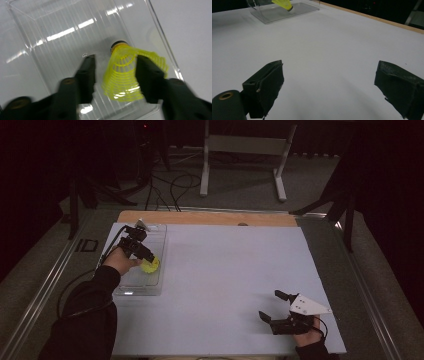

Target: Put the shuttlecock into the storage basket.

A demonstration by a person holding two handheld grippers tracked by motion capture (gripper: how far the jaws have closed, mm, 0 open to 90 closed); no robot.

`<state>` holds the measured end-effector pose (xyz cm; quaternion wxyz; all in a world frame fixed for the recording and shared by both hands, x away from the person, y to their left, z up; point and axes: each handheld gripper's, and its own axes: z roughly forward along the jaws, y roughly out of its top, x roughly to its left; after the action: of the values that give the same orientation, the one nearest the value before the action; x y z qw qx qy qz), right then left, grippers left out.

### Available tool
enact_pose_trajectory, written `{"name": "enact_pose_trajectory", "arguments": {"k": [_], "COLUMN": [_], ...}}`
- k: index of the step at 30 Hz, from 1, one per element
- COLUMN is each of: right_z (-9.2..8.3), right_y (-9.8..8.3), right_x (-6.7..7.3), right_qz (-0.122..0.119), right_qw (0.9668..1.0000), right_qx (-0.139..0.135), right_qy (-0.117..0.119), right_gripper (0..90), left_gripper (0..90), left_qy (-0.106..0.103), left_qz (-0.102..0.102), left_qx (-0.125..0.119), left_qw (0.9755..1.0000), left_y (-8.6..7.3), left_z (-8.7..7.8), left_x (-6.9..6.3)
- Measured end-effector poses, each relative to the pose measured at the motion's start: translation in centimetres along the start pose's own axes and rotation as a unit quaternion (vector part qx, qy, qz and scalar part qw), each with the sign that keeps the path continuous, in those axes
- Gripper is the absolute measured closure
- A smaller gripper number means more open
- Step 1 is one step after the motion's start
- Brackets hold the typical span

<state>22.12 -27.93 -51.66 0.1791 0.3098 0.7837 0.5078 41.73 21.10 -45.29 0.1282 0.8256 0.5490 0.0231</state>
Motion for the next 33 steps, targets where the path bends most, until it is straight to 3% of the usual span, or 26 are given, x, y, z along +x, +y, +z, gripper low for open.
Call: {"name": "enact_pose_trajectory", "arguments": {"k": [3, 5, 6, 10, 13, 15, 22, 26, 33], "right_z": [0.0, 0.0, 0.0, 0.1, 0.1, 0.0, 0.0, 0.0, 0.0], "right_y": [0.0, 0.0, 0.0, 0.0, 0.0, 0.0, 0.0, 0.0, -0.1], "right_x": [0.0, 0.0, 0.0, 0.0, 0.0, 0.0, 0.0, 0.0, -0.1], "right_qz": [0.001, 0.002, 0.001, 0.000, 0.000, 0.000, 0.002, 0.003, 0.003], "right_qw": [1.0000, 1.0000, 1.0000, 1.0000, 1.0000, 1.0000, 1.0000, 1.0000, 1.0000], "right_qx": [0.001, 0.002, 0.002, 0.002, 0.002, 0.002, 0.001, 0.002, 0.002], "right_qy": [0.000, -0.001, -0.001, -0.001, -0.001, -0.002, -0.002, -0.001, -0.001], "right_gripper": [8.5, 8.5, 8.5, 8.5, 8.5, 8.5, 8.5, 8.5, 8.5], "left_gripper": [26.5, 9.6, 5.4, 0.1, 0.0, 0.0, 0.0, 0.0, 0.0], "left_qy": [-0.008, -0.047, -0.053, -0.061, -0.049, -0.053, -0.037, -0.037, -0.048], "left_qz": [-0.009, 0.000, -0.002, 0.016, 0.033, 0.040, 0.072, 0.096, 0.129], "left_qx": [-0.015, -0.021, -0.028, -0.029, -0.027, -0.028, -0.054, -0.079, -0.097], "left_qw": [0.9998, 0.9987, 0.9982, 0.9976, 0.9979, 0.9974, 0.9953, 0.9915, 0.9857], "left_y": [0.0, -0.1, -0.1, 0.0, 0.1, 0.1, 0.1, 0.2, 0.6], "left_z": [-0.7, -1.2, -1.4, -1.8, -1.9, -1.9, -2.4, -2.8, -3.2], "left_x": [0.0, 0.0, -0.1, -0.8, -1.3, -1.5, -2.2, -2.8, -4.2]}}
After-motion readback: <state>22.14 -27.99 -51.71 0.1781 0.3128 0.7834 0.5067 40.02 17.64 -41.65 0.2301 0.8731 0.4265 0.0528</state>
